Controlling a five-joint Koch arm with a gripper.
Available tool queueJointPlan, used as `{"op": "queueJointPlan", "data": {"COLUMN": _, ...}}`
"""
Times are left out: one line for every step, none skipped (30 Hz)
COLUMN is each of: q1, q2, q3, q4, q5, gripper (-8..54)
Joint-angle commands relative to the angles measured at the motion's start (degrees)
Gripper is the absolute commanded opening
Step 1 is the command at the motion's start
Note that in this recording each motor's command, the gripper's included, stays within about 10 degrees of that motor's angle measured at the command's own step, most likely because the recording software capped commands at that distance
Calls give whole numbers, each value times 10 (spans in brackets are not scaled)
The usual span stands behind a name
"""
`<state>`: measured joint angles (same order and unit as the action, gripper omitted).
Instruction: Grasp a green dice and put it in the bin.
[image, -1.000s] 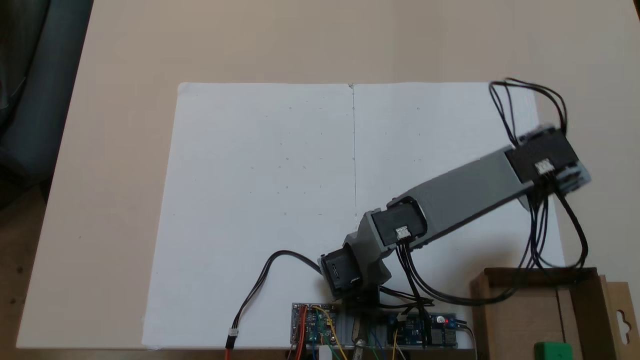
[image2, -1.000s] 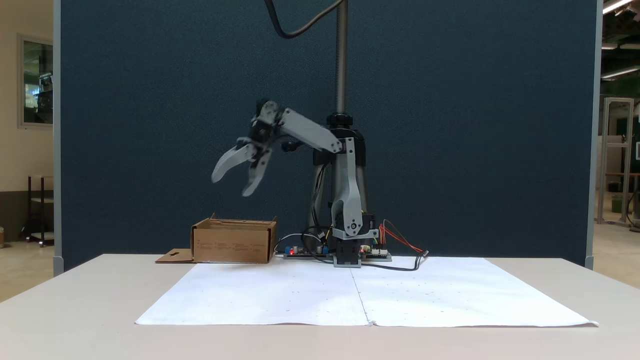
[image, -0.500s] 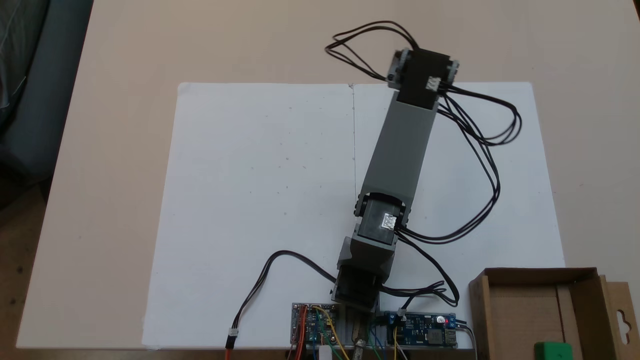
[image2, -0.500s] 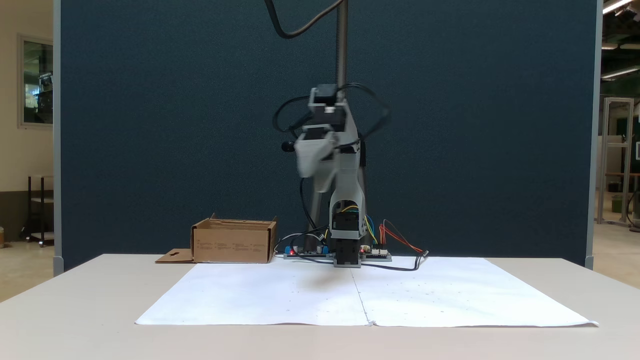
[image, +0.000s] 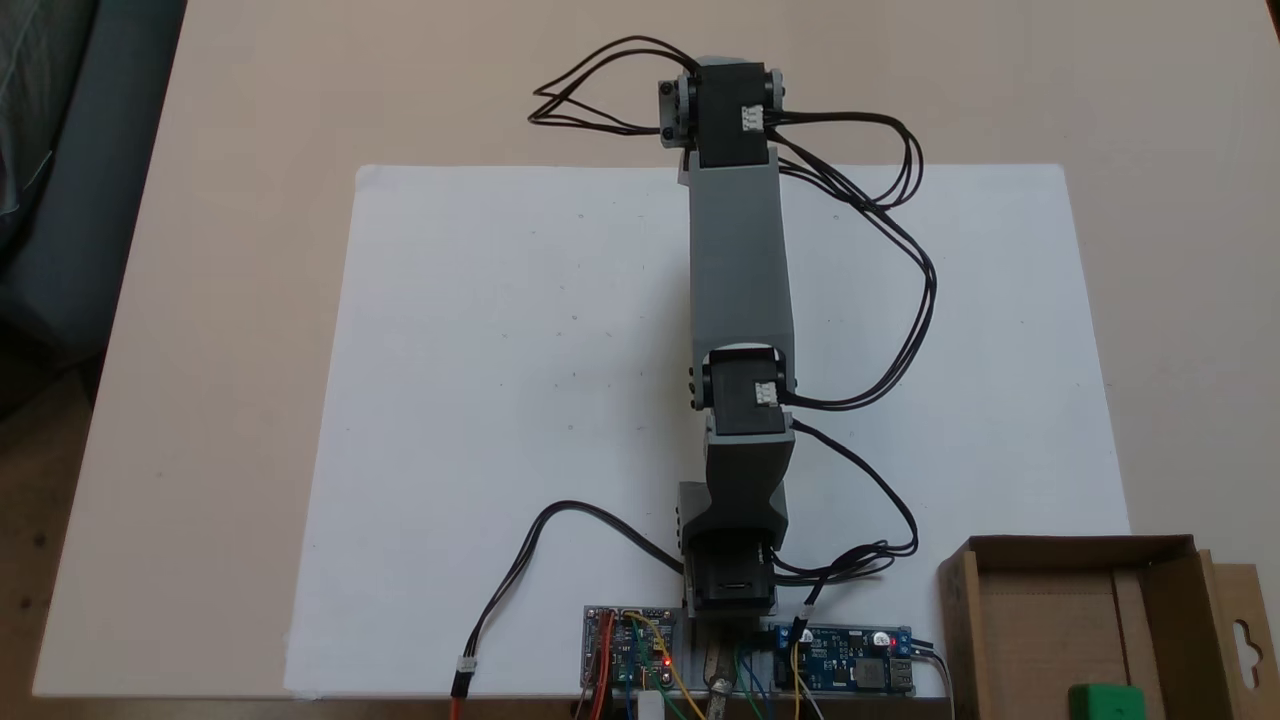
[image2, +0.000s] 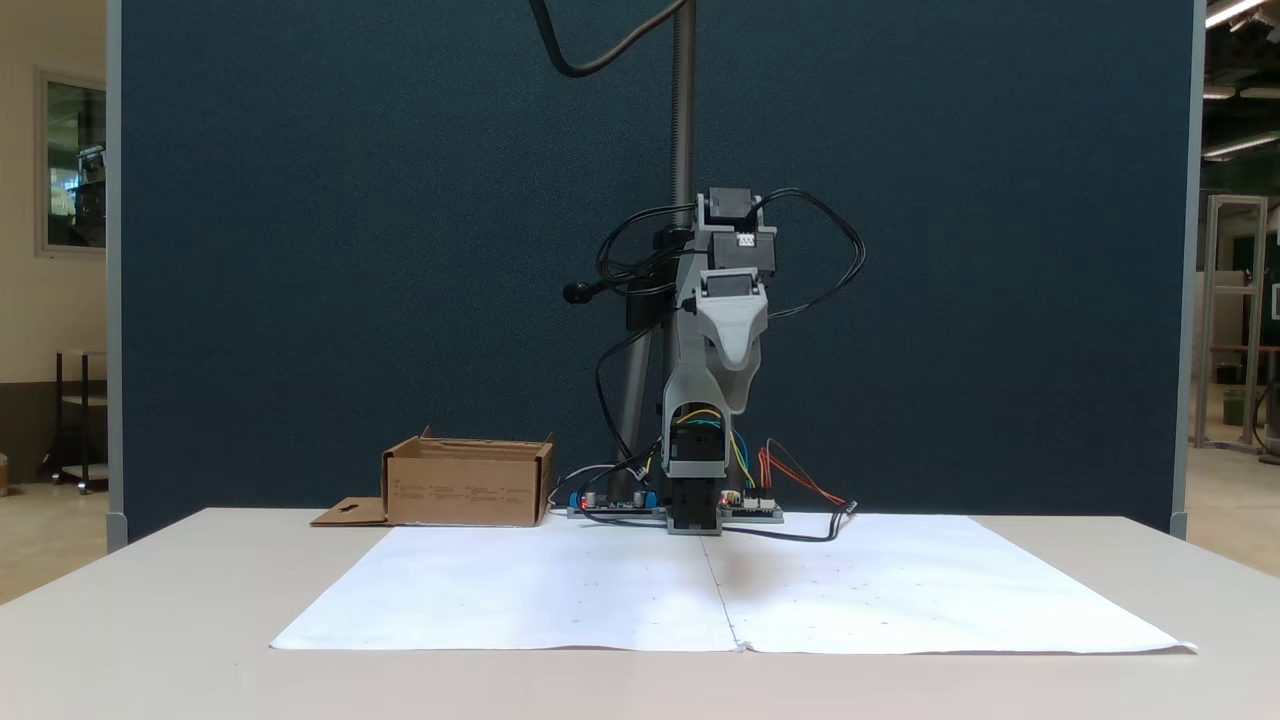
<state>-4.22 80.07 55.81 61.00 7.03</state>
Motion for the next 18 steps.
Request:
{"op": "queueJointPlan", "data": {"q1": -11, "q2": 18, "q3": -22, "q4": -32, "q5": 6, "gripper": 438}}
{"op": "queueJointPlan", "data": {"q1": -11, "q2": 18, "q3": -21, "q4": -37, "q5": 6, "gripper": 438}}
{"op": "queueJointPlan", "data": {"q1": -9, "q2": 18, "q3": -19, "q4": -45, "q5": 6, "gripper": 439}}
{"op": "queueJointPlan", "data": {"q1": -7, "q2": 18, "q3": -18, "q4": -50, "q5": 6, "gripper": 438}}
{"op": "queueJointPlan", "data": {"q1": -5, "q2": 20, "q3": -14, "q4": -60, "q5": 6, "gripper": 439}}
{"op": "queueJointPlan", "data": {"q1": -2, "q2": 23, "q3": -10, "q4": -71, "q5": 6, "gripper": 439}}
{"op": "queueJointPlan", "data": {"q1": 2, "q2": 31, "q3": -1, "q4": -83, "q5": 6, "gripper": 439}}
{"op": "queueJointPlan", "data": {"q1": 4, "q2": 40, "q3": 17, "q4": -105, "q5": 6, "gripper": 439}}
{"op": "queueJointPlan", "data": {"q1": 5, "q2": 51, "q3": 40, "q4": -136, "q5": 6, "gripper": 439}}
{"op": "queueJointPlan", "data": {"q1": 5, "q2": 63, "q3": 68, "q4": -162, "q5": 6, "gripper": 443}}
{"op": "queueJointPlan", "data": {"q1": 5, "q2": 74, "q3": 93, "q4": -186, "q5": 6, "gripper": 445}}
{"op": "queueJointPlan", "data": {"q1": 5, "q2": 84, "q3": 116, "q4": -212, "q5": 5, "gripper": 444}}
{"op": "queueJointPlan", "data": {"q1": 5, "q2": 96, "q3": 142, "q4": -235, "q5": -1, "gripper": 441}}
{"op": "queueJointPlan", "data": {"q1": 5, "q2": 106, "q3": 166, "q4": -259, "q5": -18, "gripper": 442}}
{"op": "queueJointPlan", "data": {"q1": 9, "q2": 117, "q3": 195, "q4": -284, "q5": -33, "gripper": 442}}
{"op": "queueJointPlan", "data": {"q1": 18, "q2": 129, "q3": 223, "q4": -307, "q5": -43, "gripper": 441}}
{"op": "queueJointPlan", "data": {"q1": 25, "q2": 136, "q3": 253, "q4": -330, "q5": -56, "gripper": 444}}
{"op": "queueJointPlan", "data": {"q1": 35, "q2": 148, "q3": 283, "q4": -357, "q5": -66, "gripper": 445}}
